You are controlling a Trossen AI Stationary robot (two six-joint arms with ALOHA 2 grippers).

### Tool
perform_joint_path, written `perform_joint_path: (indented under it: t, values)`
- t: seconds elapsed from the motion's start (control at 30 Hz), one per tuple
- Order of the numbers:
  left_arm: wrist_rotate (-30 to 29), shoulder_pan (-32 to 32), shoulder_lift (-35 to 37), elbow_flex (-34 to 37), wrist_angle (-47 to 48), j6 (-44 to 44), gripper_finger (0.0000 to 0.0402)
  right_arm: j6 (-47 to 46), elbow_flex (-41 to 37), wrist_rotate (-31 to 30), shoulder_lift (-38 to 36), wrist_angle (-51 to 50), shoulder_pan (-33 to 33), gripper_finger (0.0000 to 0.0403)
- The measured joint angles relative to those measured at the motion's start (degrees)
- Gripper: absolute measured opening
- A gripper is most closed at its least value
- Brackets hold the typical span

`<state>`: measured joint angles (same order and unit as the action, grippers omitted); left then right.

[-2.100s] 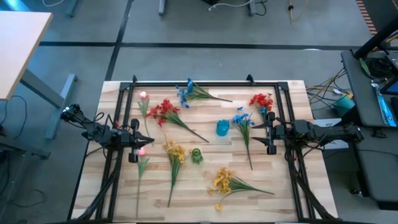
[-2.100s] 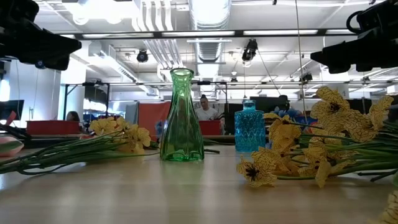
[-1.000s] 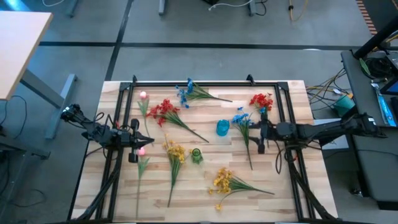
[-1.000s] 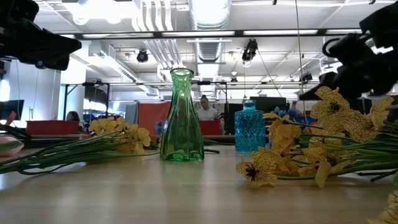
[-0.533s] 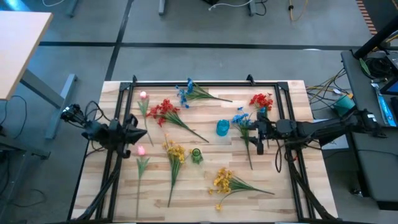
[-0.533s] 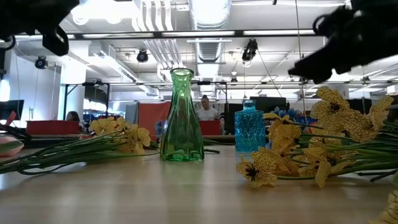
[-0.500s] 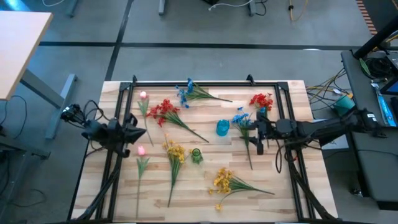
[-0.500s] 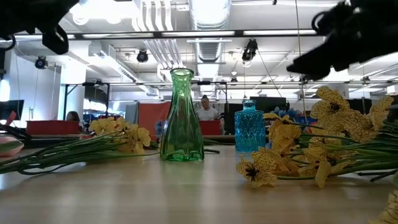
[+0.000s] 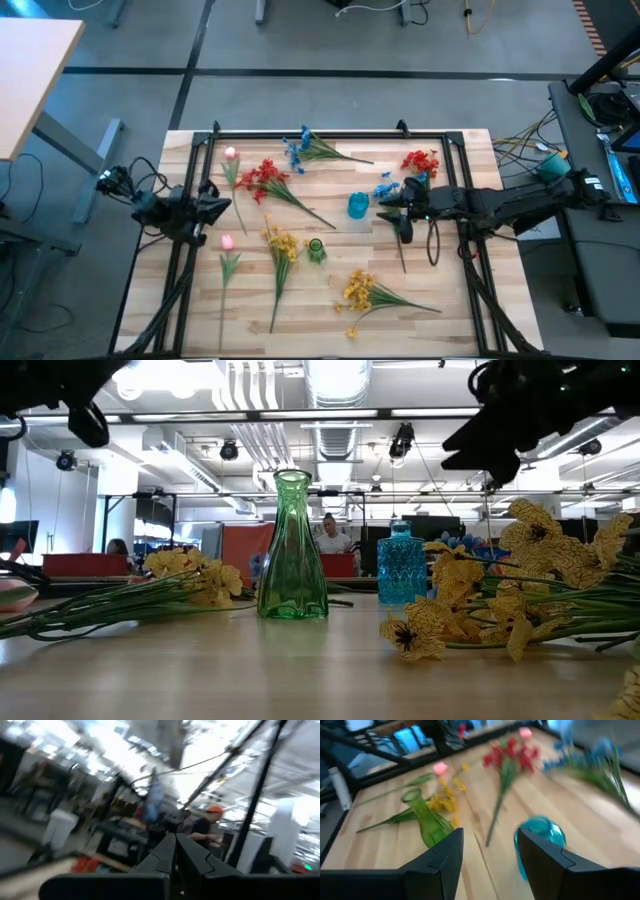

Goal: Sort flowers into vase by color
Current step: Put the bottom blue flowers into the blue flower vase

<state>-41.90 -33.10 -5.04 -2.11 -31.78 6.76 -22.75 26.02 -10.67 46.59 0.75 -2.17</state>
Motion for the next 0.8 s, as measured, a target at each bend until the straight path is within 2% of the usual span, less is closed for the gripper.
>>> perform_joint_path:
  t: [0.13, 0.43, 0.63, 0.8]
  values:
    - [-6.3, 0.0, -6.1, 0.0, 1.8, 7.7, 0.0000, -5.3, 3.4, 0.1, 1.8, -9.2, 0.4, 0.0178]
    - [-7.0, 0.0, -22.3, 0.0, 0.9, 21.2, 0.0000, -22.7, 6.1, 0.1, 2.3, -31.4, 0.2, 0.0178]
    - [-7.6, 0.0, -29.4, 0.0, -5.7, 18.2, 0.0000, -26.9, 7.2, 2.5, 2.3, -39.7, 0.2, 0.0187]
    - [-13.6, 0.0, -32.1, 0.0, -11.8, 12.9, 0.0000, -32.3, 7.9, 6.2, 3.1, -40.9, 0.3, 0.0229]
